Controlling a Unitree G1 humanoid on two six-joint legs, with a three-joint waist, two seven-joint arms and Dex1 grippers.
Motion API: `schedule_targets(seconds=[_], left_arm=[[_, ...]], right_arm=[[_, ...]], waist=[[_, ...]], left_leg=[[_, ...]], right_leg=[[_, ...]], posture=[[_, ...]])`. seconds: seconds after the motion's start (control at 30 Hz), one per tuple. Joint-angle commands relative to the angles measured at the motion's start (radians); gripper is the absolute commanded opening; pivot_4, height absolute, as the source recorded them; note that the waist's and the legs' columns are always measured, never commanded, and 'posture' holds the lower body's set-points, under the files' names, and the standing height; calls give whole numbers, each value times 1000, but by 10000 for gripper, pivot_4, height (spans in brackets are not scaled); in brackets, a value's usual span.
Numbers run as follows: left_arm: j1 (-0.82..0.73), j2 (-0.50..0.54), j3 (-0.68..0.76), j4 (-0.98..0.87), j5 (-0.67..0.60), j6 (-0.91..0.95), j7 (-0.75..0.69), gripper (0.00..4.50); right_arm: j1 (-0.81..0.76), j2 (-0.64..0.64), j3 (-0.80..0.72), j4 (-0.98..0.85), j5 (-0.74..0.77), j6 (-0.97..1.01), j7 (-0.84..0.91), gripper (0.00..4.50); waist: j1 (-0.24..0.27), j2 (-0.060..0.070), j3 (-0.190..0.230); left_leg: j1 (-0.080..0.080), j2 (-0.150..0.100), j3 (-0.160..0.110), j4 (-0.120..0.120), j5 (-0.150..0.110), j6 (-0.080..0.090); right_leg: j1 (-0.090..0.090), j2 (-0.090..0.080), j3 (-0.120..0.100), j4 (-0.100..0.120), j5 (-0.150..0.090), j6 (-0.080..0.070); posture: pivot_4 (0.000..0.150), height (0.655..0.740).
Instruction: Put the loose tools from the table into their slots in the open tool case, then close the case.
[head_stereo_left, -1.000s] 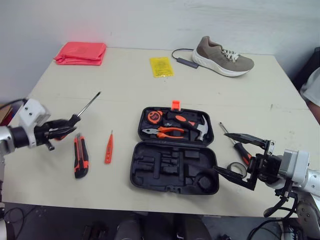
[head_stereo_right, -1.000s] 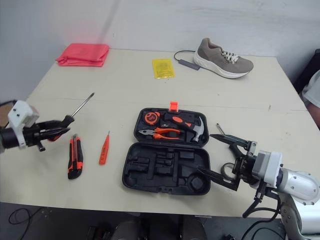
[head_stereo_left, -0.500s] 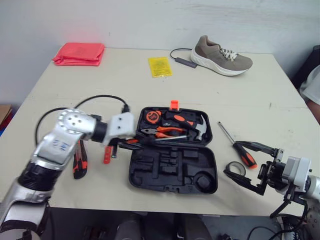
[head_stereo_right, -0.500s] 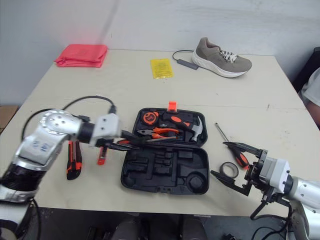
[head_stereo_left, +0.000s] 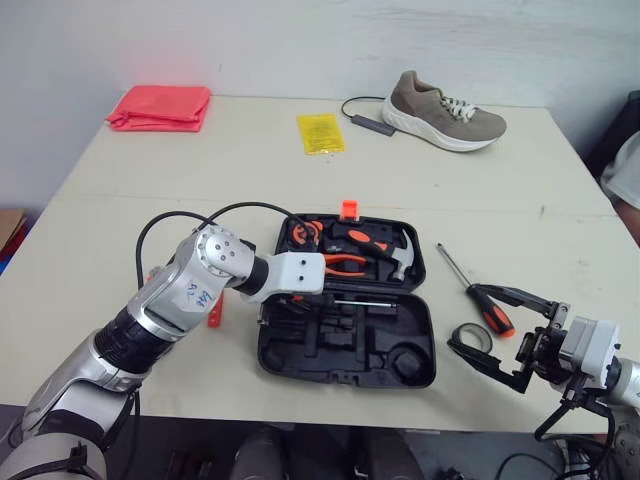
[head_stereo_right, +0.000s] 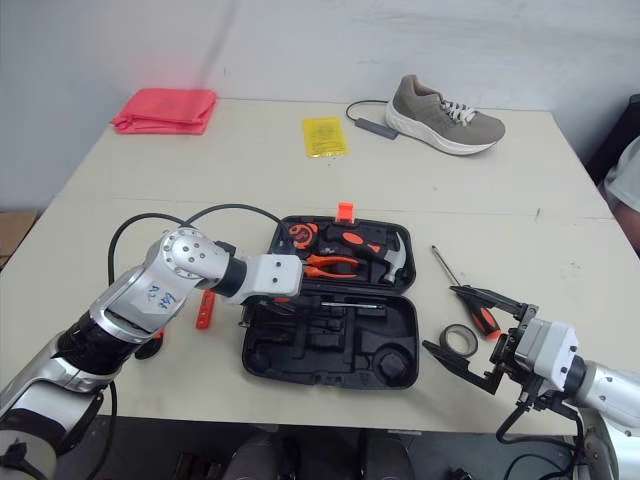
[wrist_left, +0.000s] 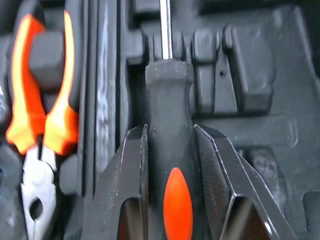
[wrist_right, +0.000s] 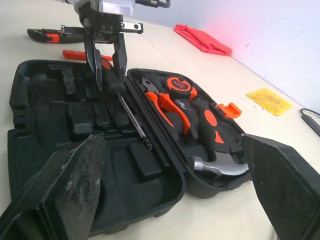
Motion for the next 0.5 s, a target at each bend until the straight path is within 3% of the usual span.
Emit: schedule_targets(seconds=[0.03,0.5], left_arm=[[-27,7,-18,-32,41,-3,-6,7277],[-52,-51,-51,29,137,-52,20,7277]], right_arm=[[19,2,-11,-47,4,-14,-14,45000],[38,-10,-32,-82,39,2,-14,45000]], waist=[[1,0,0],[0,0,0]], left_leg=[[0,0,0,0,0,0],[0,0,-1,1,0,0]], right_leg=[[0,0,0,0,0,0],[1,0,0,0,0,0]], posture=[[1500,7400],[1500,7400]])
